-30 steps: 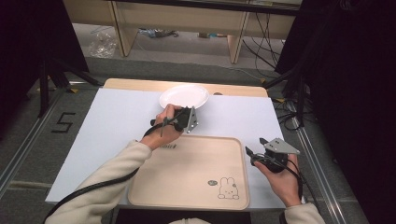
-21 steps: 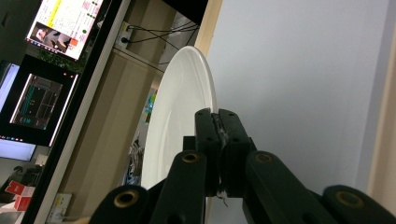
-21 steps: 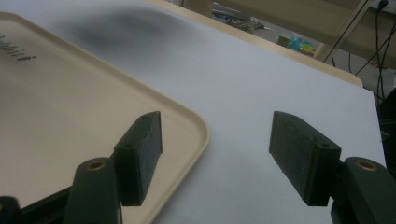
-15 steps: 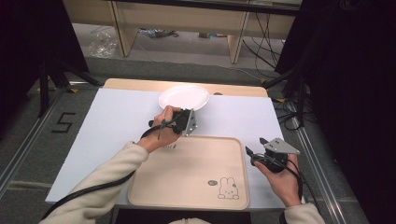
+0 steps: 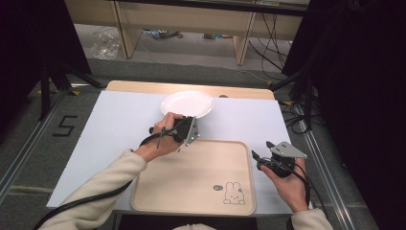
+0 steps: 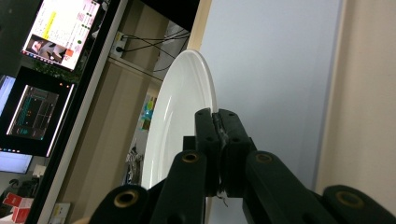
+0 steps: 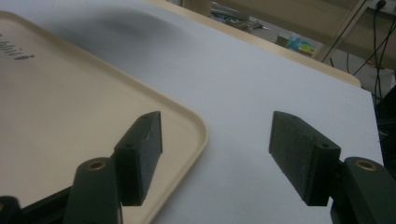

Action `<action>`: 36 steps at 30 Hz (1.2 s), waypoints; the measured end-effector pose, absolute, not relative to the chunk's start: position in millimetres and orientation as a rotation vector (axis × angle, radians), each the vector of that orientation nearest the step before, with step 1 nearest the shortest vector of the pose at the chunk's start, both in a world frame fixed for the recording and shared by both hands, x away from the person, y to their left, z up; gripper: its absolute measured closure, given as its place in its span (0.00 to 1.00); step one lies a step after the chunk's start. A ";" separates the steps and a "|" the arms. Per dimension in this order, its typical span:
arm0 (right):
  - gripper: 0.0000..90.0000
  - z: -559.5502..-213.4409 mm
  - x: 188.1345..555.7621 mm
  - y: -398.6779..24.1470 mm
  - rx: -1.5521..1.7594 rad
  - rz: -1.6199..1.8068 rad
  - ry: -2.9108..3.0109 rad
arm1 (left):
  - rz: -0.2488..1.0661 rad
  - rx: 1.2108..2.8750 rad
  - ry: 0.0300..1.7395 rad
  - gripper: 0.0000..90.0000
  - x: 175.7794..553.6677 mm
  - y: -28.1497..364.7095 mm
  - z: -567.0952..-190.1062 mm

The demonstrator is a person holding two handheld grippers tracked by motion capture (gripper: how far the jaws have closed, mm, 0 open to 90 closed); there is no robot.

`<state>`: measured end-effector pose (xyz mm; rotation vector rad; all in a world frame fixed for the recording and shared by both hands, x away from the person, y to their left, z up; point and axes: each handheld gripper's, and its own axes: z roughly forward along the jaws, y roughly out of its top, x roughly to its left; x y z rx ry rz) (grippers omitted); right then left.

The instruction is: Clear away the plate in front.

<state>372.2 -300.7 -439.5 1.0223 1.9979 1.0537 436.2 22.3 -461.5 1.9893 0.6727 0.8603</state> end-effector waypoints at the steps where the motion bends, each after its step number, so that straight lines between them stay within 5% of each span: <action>1: 0.40 -439.5 372.2 -300.7 1.023 1.053 1.998 | 0.861 1.993 0.669 0.98 434.7 22.8 -461.4; 19: 0.40 -439.4 372.3 -300.6 1.021 1.047 1.997 | 0.801 2.008 0.568 0.98 408.0 34.6 -442.8; 20: 0.40 -439.4 372.2 -300.7 1.020 1.047 1.996 | 1.100 2.217 -0.051 0.98 431.7 45.0 -411.8; 36: 0.40 -439.2 372.2 -300.8 1.019 1.042 1.996 | 1.021 2.144 -0.043 0.98 406.5 54.8 -390.1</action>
